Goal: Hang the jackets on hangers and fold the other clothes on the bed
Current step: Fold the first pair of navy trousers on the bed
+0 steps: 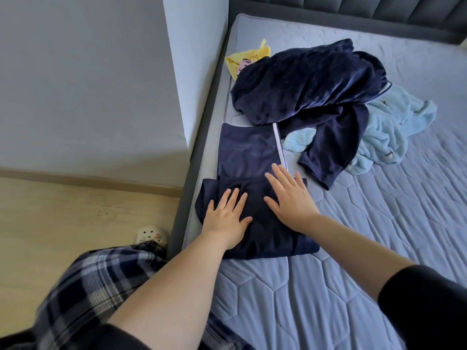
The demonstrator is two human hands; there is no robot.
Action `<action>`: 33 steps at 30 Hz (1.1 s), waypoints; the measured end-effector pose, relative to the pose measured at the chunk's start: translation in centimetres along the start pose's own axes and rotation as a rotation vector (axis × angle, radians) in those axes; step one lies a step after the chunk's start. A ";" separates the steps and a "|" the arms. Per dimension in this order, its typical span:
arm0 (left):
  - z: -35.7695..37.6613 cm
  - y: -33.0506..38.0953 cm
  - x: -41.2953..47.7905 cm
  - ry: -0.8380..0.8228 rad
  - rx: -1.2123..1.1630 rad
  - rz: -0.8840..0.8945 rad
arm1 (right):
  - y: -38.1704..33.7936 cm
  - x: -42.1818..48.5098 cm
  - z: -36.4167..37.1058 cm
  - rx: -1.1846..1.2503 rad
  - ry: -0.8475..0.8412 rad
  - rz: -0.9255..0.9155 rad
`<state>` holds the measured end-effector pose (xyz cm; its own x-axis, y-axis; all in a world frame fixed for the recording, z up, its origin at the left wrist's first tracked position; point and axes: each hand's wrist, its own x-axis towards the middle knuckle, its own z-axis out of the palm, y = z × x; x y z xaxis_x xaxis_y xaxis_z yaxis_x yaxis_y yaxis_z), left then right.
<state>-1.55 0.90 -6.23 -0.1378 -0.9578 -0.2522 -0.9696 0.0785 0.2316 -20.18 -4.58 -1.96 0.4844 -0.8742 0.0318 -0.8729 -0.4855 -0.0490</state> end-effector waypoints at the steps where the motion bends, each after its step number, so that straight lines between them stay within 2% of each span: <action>1: 0.0 -0.1 0.1 -0.002 -0.009 0.001 | -0.5 -0.9 -0.4 0.022 0.045 -0.093; 4: 0.0 -0.6 0.2 0.032 -0.017 0.005 | -1.6 -4.2 -0.5 -0.067 0.058 -0.300; 6: -0.3 -1.0 0.4 0.076 -0.009 -0.026 | -1.7 -6.1 -0.1 -0.245 -0.089 -0.352; 8: -0.8 -1.6 0.5 0.055 -0.002 -0.079 | -1.2 -7.3 0.3 -0.367 -0.204 -0.341; 11: -1.9 -1.6 0.2 0.037 0.064 -0.091 | -1.1 -7.7 0.6 -0.405 -0.208 -0.261; 13: -3.1 -1.3 -0.1 0.165 0.068 0.016 | -1.4 -7.8 1.1 -0.421 -0.223 -0.227; 15: -4.4 -0.9 -0.5 0.308 0.027 0.246 | -1.6 -7.8 1.4 -0.423 -0.208 -0.212; 16: -4.9 -0.7 -0.8 0.309 0.023 0.357 | -1.7 -7.8 1.1 -0.408 -0.197 -0.208; 18: -4.9 -0.2 -1.7 0.119 0.051 0.434 | -1.8 -7.3 0.6 -0.347 -0.159 -0.207; 20: -4.0 0.1 -2.4 -0.183 0.195 0.360 | -1.9 -6.6 0.4 -0.261 -0.206 -0.190; 21: -3.6 0.2 -2.7 -0.267 0.267 0.338 | -1.8 -6.2 0.2 -0.223 -0.254 -0.190; 24: -3.7 0.5 -2.9 -0.294 0.335 0.328 | -1.6 -4.4 -1.3 -0.083 -0.328 -0.164; 26: -4.6 0.6 -2.8 -0.301 0.147 0.301 | -1.7 -3.0 -2.9 -0.008 -0.387 -0.119; 29: -6.9 -0.1 -2.7 -0.330 -0.248 0.212 | -1.5 -1.3 -5.3 0.148 -0.591 -0.062; 33: -8.6 -1.7 -3.1 -0.589 -0.854 0.018 | -0.5 -0.5 -7.8 0.443 -0.965 0.063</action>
<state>2.31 1.40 2.27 -0.4504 -0.6539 -0.6080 -0.5320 -0.3503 0.7709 -20.43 -3.86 5.78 0.4500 -0.4368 -0.7789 -0.8930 -0.2281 -0.3881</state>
